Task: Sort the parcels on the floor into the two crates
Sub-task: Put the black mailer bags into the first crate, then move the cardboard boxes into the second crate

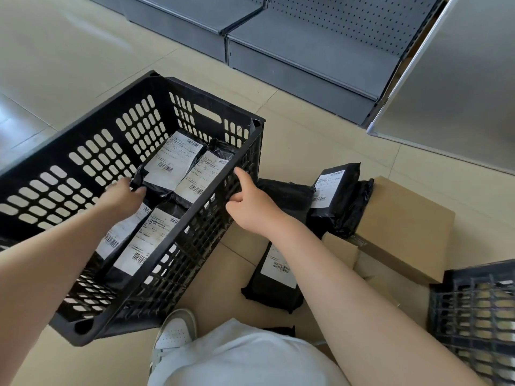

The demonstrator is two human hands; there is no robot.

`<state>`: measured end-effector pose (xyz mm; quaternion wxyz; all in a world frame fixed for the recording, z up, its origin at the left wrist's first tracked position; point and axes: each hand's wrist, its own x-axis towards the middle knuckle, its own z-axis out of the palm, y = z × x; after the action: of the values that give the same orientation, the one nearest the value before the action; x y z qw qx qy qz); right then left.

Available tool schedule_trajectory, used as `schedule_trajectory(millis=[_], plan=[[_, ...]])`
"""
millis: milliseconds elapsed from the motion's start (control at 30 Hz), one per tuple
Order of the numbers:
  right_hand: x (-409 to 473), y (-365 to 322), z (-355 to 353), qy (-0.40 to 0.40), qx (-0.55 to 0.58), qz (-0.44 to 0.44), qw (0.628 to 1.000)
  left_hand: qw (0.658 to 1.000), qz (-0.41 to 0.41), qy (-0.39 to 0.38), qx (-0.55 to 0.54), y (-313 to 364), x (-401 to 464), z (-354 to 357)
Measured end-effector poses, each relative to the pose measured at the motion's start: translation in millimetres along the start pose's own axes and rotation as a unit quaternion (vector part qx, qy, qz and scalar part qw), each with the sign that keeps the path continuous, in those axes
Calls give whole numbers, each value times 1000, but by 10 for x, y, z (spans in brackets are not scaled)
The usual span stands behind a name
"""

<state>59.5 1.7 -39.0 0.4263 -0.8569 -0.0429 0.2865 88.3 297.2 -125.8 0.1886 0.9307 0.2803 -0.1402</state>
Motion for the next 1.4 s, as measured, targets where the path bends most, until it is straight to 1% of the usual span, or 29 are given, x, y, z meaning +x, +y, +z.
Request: schedule_trajectory(millis=[100, 200, 300, 367, 433, 533, 633, 733, 867, 1067, 1133, 1200, 1267, 1400], plan=[[-77, -17, -205, 10, -16, 2, 1000, 993, 90, 30, -76, 426, -176, -125], [-220, 19, -512, 30, -50, 6, 998, 974, 162, 66, -143, 871, -384, -266], [-414, 222, -886, 73, -84, 28, 993, 950, 233, 104, -178, 1322, -571, -345], [-538, 471, -1122, 106, -86, 54, 989, 937, 273, 106, -192, 1608, -718, -319], [-667, 773, -1317, 140, -71, 85, 984, 926, 309, 100, -191, 1879, -884, -224], [-862, 1242, -1494, 183, -12, 133, 974, 907, 381, 110, -139, 2192, -1085, -12], [-1094, 1707, -1579, 209, 24, 178, 961, 892, 435, 79, -92, 2409, -1229, 280], [-1267, 2132, -1663, 217, 39, 221, 950, 889, 449, 40, -76, 2595, -1378, 628], [-1356, 2579, -1768, 228, 78, 249, 938, 893, 448, -20, -45, 2784, -1506, 1069], [-1421, 3128, -1859, 254, 109, 289, 917, 899, 423, -116, 2, 3016, -1680, 1691], [-1440, 3278, -1867, 267, 113, 307, 906, 891, 420, -170, 42, 3099, -1704, 1876], [-1454, 3443, -1868, 279, 118, 327, 895, 877, 407, -242, 79, 3221, -1731, 2037], [-1468, 3583, -1848, 289, 122, 340, 887, 872, 381, -294, 86, 3345, -1766, 2123], [-1489, 3865, -1790, 280, 133, 379, 872, 874, 351, -326, 86, 3625, -1858, 2292]])
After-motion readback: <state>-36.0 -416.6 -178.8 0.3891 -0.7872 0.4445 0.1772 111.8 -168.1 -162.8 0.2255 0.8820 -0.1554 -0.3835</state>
